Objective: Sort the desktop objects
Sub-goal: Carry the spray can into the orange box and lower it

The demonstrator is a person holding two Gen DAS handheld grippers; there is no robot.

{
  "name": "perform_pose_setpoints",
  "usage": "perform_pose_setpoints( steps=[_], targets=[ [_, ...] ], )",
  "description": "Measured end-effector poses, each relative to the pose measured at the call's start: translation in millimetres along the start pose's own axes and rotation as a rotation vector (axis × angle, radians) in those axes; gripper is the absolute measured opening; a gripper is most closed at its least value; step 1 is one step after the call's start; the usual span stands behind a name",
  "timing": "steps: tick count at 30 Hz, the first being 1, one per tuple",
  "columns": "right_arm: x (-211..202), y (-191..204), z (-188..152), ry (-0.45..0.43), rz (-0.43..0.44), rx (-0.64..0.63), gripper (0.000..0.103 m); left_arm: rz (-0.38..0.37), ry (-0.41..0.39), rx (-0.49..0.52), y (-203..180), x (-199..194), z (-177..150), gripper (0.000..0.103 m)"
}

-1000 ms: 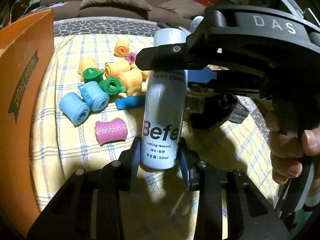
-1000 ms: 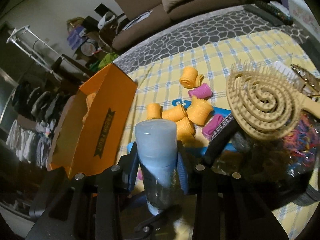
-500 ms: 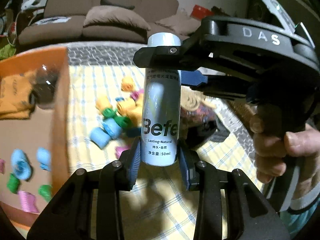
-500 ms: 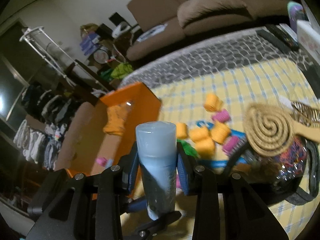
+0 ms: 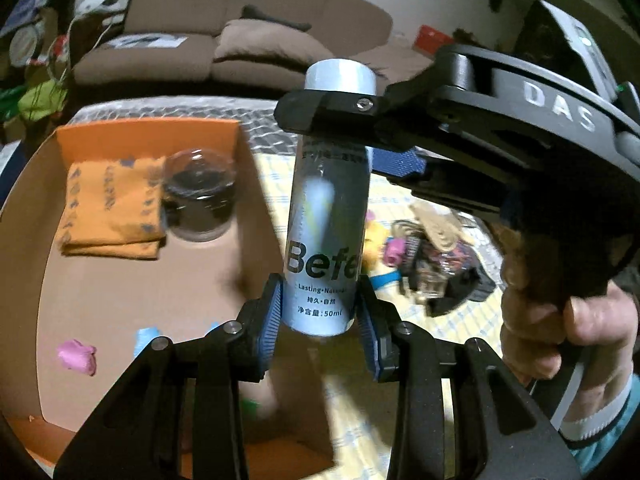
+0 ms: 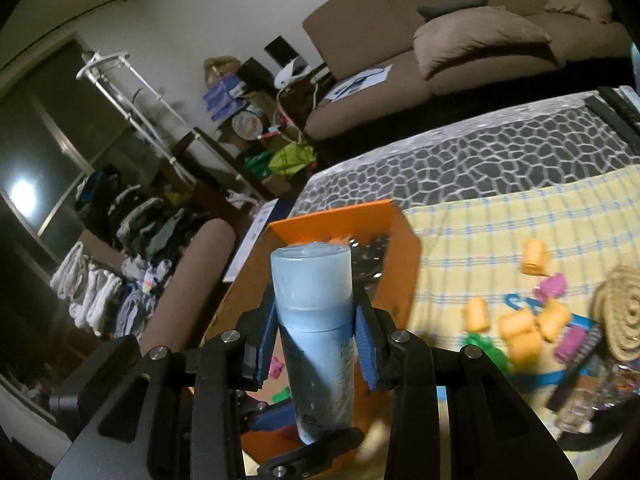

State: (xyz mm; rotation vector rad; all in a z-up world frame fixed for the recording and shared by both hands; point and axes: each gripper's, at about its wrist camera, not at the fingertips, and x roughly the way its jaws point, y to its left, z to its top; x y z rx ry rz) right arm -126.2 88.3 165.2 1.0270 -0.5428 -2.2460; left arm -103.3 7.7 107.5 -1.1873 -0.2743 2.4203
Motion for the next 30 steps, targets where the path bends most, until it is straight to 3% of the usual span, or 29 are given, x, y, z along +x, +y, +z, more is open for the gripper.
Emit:
perform_pose_setpoints(
  steps=[7,12,21,24,30],
  targets=[
    [36,5,0,0.001,-0.004,-0.011,0.035,-0.009,0.044,-0.071,40,16,7,0.035],
    [59,5,-6,0.029,-0.069,-0.044,0.035,-0.015,0.121,-0.138,54,32,5,0.035],
    [86,9,-16,0.097,-0.188,-0.138,0.035,0.066,0.194,-0.084,47,45,3,0.032],
    [94,7,-20,0.124,-0.253,-0.165,0.035,0.057,0.209,-0.088,44,42,1,0.033],
    [98,9,-22,0.145,-0.28,-0.203,0.034,0.05,0.214,-0.103,38,41,0,0.033]
  ],
)
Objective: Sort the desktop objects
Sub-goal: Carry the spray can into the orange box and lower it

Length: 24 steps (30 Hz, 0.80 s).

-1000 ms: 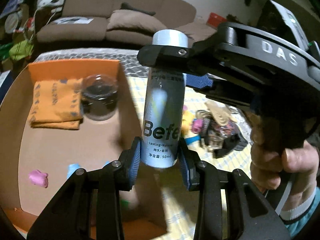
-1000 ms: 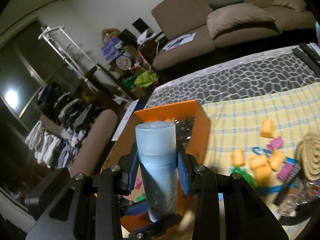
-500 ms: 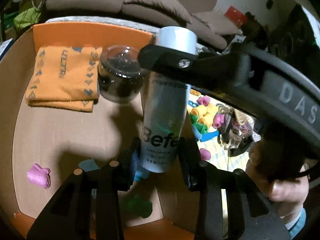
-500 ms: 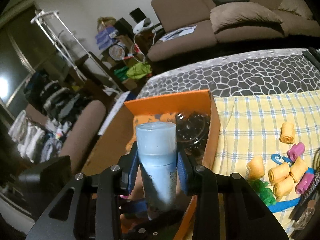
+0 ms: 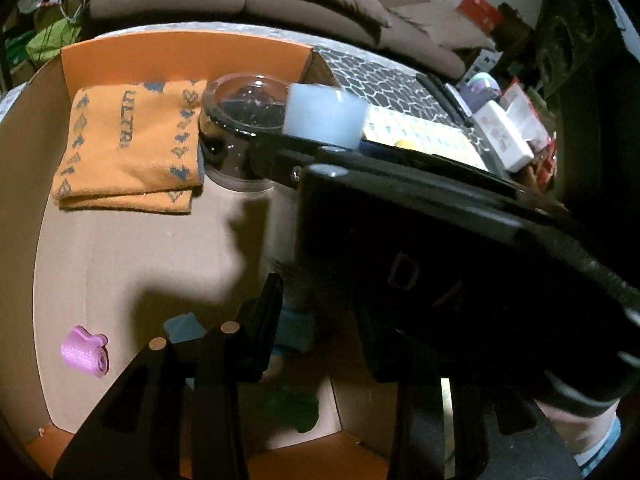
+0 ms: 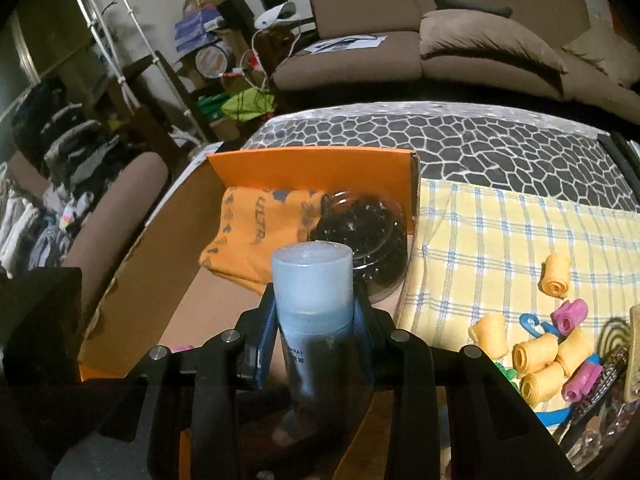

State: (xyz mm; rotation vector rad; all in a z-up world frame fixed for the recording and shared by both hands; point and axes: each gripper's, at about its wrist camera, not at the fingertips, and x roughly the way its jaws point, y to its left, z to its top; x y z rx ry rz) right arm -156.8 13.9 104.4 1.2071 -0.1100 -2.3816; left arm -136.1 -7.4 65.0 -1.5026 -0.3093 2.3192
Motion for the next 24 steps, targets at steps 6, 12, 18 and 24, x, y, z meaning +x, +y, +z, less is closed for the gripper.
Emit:
perform_pose_setpoints(
  steps=[6,12,18,24],
  targets=[
    [1.5,1.0,-0.1,0.003,-0.007,0.0,0.034,-0.003,-0.003,-0.006,2.7,3.2,3.5,0.033],
    [0.5,3.8,1.3,0.008,0.009,-0.009,0.034,0.004,-0.011,-0.002,3.3,-1.1,2.8,0.039],
    [-0.9,-2.3,2.7,0.077,0.089,0.034,0.034,0.04,-0.014,0.008,4.2,-4.6,2.3,0.039],
    [-1.9,-3.5,2.9,0.121,0.125,0.037,0.034,0.045,-0.01,0.013,5.8,-6.7,1.3,0.039]
  ],
)
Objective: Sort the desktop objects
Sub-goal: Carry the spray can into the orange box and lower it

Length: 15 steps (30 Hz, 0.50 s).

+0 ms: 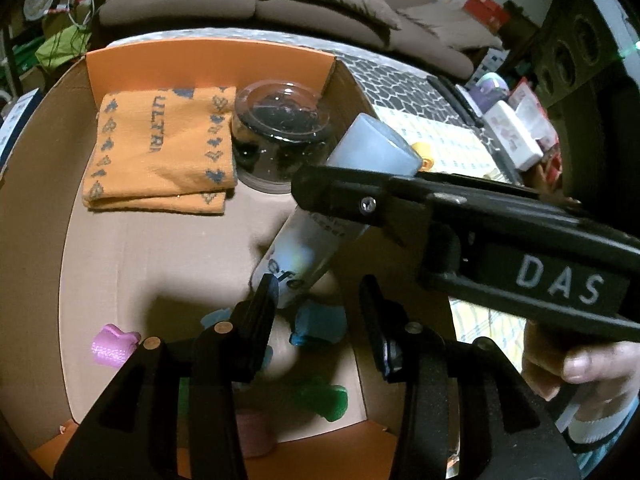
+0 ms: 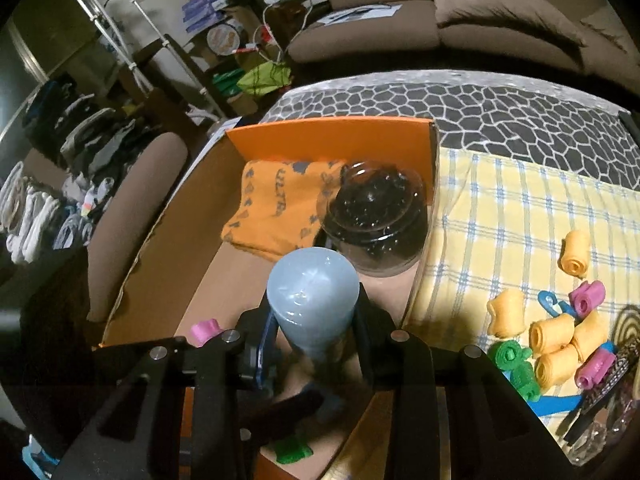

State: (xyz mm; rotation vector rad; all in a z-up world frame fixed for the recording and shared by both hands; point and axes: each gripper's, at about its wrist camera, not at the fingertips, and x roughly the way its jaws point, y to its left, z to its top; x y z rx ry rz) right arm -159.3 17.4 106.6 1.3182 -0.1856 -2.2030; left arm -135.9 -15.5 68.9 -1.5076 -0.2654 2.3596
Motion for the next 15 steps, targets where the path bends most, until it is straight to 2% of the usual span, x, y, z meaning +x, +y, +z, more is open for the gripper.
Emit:
perform_pose_setpoints(
  steps=[5,8,9,10,12,14,15],
  targets=[
    [3,8,-2,0.04,0.01,-0.032,0.034,0.007,0.003,0.009,0,0,0,0.04],
    [3,7,-1,0.017,-0.006,-0.006,0.036,0.003,0.004,0.01,3,-2,0,0.043],
    [2,7,0,0.005,-0.014,-0.001,0.038,0.003,0.003,0.01,3,-2,0,0.043],
    [-1,6,1,-0.017,-0.033,0.004,0.049,0.004,0.002,0.009,3,-2,0,0.044],
    [-7,4,3,-0.051,-0.026,0.016,0.05,0.001,0.002,0.008,4,-3,0,0.044],
    [-14,1,5,-0.082,-0.067,0.023,0.057,0.0,0.002,0.007,5,-2,0,0.044],
    [-19,-1,6,-0.099,-0.074,0.026,0.056,0.001,0.001,0.007,5,-2,0,0.044]
  ],
)
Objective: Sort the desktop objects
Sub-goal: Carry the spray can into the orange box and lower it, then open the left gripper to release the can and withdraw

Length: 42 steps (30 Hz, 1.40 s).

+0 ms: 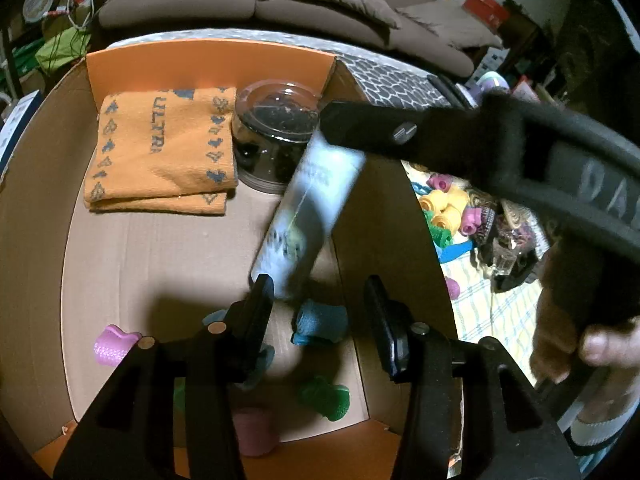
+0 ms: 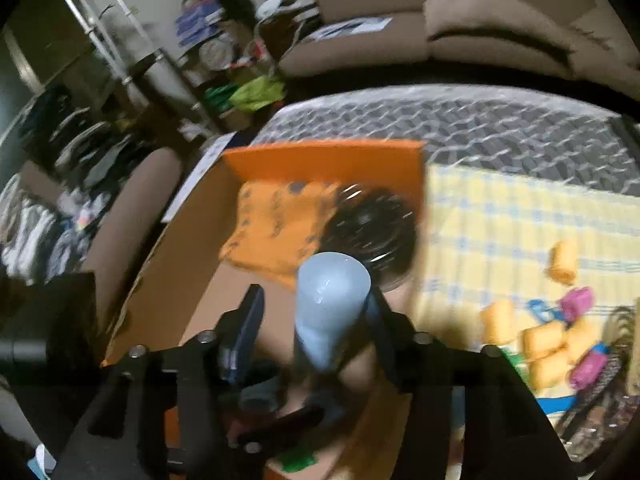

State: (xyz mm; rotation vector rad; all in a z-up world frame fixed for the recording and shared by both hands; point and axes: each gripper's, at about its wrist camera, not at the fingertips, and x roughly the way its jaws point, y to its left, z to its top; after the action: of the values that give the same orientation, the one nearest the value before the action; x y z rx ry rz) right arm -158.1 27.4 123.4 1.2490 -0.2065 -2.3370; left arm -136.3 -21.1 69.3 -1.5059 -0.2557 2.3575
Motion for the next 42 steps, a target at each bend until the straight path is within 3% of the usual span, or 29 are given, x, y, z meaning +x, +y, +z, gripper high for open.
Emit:
perform_pose_setpoints(
  steps=[8,17,24,26,30,34,40,42],
  targets=[
    [-8,-15,2,-0.03,-0.014,0.049,0.057,-0.005,-0.001,-0.004,0,1,1,0.044],
    [-14,-7,9,-0.094,0.009,0.023,0.057,0.013,-0.015,-0.013,12,-7,-1,0.044],
    [22,6,34,0.01,-0.008,-0.097,0.057,0.011,-0.014,-0.027,20,-7,2,0.044],
    [32,9,38,0.063,-0.061,-0.135,0.057,0.007,-0.009,-0.028,22,-6,2,0.044],
    [45,13,31,0.133,-0.095,-0.166,0.057,0.007,-0.007,-0.019,24,-7,1,0.044],
    [49,18,21,0.193,-0.07,-0.166,0.055,0.007,-0.008,-0.018,25,-10,1,0.049],
    [32,20,15,0.152,-0.085,-0.146,0.056,0.008,-0.015,-0.027,22,-12,0,0.05],
    [18,14,12,0.118,-0.085,-0.115,0.063,0.006,-0.019,-0.032,23,-13,-1,0.051]
  ],
)
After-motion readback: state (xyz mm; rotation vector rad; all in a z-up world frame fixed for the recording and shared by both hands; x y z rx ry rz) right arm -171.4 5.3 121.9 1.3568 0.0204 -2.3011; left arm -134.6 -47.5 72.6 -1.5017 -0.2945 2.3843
